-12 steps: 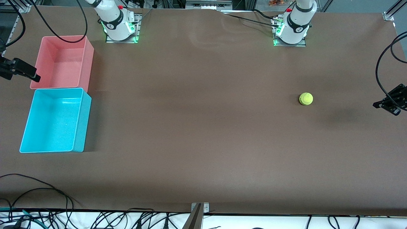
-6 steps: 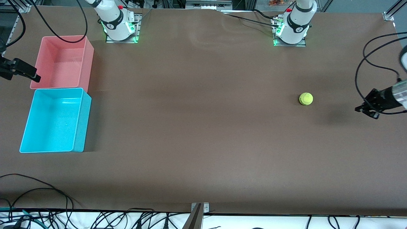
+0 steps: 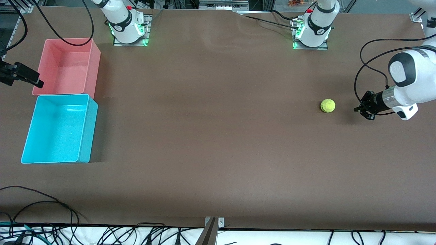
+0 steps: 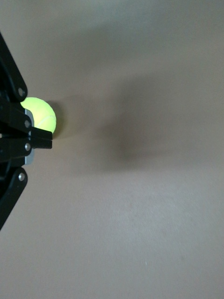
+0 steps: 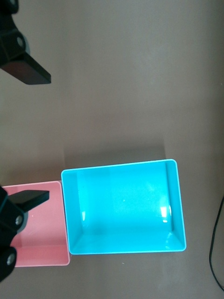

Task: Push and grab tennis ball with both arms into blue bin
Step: 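Push the tennis ball with the left gripper toward the bins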

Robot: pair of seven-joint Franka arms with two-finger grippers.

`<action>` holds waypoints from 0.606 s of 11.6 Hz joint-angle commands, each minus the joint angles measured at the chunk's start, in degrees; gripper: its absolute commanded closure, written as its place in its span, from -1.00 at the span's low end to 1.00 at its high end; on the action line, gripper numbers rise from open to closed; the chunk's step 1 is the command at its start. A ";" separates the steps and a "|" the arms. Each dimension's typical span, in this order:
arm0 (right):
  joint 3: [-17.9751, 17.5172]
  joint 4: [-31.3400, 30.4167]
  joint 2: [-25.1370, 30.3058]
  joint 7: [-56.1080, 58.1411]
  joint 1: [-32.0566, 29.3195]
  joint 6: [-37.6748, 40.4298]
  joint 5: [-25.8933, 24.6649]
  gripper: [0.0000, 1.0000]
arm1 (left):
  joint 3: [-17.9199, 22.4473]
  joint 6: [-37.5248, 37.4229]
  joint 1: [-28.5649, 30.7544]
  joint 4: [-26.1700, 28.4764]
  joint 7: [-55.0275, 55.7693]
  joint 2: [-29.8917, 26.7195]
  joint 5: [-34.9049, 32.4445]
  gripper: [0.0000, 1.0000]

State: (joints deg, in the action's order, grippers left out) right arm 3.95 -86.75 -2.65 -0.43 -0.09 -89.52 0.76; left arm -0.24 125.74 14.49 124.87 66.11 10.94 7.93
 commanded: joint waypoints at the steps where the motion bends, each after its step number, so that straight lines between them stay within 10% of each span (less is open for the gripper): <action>1: -0.08 1.14 -0.43 -0.18 -0.08 0.40 0.64 -1.00 | -0.46 7.55 -0.34 4.04 6.89 1.62 -7.44 1.00; 7: -0.08 1.14 -0.43 -0.27 -0.08 0.31 0.64 -1.00 | -0.99 15.05 -0.16 9.06 11.92 4.70 -11.27 1.00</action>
State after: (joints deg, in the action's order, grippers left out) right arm 3.94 -86.75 -2.65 -0.43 -0.09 -89.52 0.76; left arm -0.97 138.11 14.28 131.72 74.91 15.06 -1.58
